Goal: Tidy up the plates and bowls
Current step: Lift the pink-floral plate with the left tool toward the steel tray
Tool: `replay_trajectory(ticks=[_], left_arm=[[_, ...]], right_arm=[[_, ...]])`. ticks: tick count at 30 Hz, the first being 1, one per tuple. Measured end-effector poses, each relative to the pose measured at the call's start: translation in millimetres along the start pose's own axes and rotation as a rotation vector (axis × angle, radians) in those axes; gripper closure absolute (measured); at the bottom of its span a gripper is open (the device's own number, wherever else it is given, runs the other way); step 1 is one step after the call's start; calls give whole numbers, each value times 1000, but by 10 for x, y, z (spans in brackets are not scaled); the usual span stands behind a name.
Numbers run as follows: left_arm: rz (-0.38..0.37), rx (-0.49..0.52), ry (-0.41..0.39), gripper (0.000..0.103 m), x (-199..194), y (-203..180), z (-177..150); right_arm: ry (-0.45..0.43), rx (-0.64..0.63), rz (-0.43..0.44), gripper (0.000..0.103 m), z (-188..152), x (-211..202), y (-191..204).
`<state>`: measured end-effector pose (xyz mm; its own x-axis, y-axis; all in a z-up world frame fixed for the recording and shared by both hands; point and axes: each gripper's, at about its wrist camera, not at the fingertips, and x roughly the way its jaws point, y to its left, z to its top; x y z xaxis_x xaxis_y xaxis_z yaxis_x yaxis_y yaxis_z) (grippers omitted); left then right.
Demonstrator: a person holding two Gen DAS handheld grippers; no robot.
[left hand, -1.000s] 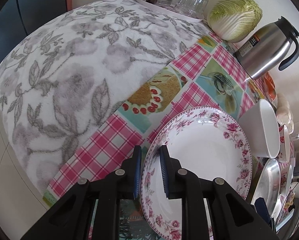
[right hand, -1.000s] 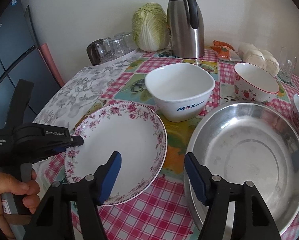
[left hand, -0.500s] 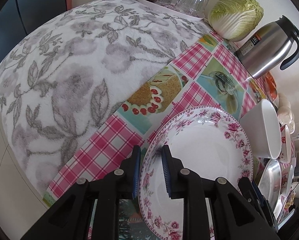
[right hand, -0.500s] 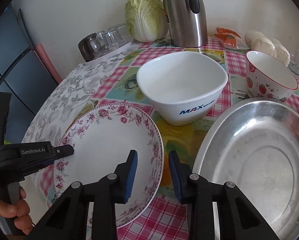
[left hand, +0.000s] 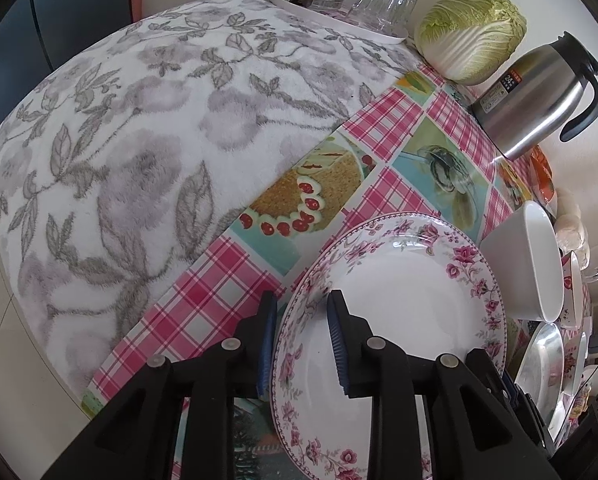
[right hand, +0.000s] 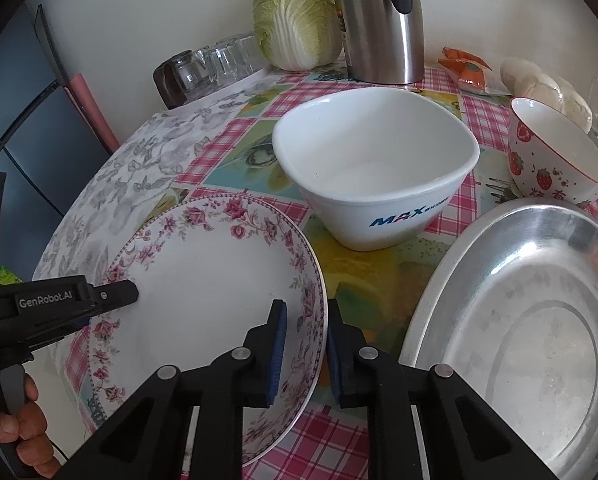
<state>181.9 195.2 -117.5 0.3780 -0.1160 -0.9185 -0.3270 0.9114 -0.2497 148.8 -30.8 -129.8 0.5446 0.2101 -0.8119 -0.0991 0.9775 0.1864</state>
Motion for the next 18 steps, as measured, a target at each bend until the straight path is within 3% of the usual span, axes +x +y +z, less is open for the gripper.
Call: replay_trajectory(ticks=[18], left_arm=[[-8,-41,-10,79,-85,179,10]], right_arm=[[1,-13,62,89,-4,-138,49]])
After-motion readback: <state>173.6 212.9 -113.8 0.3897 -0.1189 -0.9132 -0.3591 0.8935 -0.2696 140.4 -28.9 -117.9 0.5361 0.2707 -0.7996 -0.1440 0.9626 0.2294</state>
